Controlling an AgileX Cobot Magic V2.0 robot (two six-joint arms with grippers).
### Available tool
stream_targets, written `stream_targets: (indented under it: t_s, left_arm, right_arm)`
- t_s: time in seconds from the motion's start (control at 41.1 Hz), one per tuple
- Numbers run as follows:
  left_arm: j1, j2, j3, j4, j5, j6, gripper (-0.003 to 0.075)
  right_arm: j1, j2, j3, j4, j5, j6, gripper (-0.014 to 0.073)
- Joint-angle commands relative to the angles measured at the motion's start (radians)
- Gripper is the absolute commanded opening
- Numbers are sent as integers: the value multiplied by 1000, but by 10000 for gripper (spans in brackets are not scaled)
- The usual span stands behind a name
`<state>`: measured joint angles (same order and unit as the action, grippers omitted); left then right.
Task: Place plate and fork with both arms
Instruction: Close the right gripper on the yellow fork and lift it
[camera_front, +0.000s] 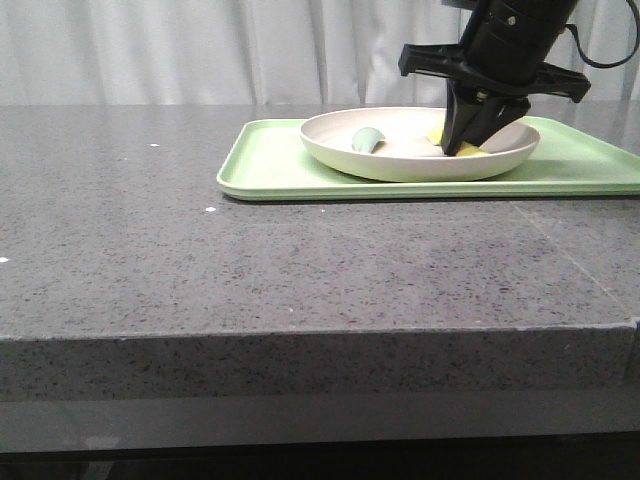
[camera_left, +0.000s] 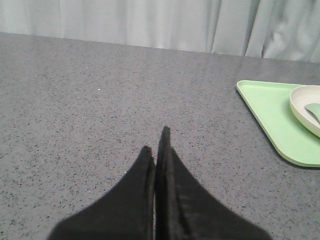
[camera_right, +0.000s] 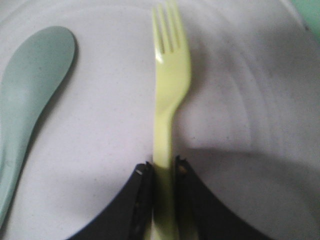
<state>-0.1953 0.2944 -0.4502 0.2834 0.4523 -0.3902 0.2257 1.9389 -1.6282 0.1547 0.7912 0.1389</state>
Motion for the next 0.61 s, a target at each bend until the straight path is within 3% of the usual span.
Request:
stream_targets:
  t_s: [0.0, 0.584]
  left_arm:
    - [-8, 9, -28, 1, -76, 0, -18]
    - [-8, 9, -28, 1, -76, 0, -18]
  right_arm:
    - [-1, -54, -31, 6, -39, -4, 90]
    - [-39, -164, -101, -3, -30, -4, 76]
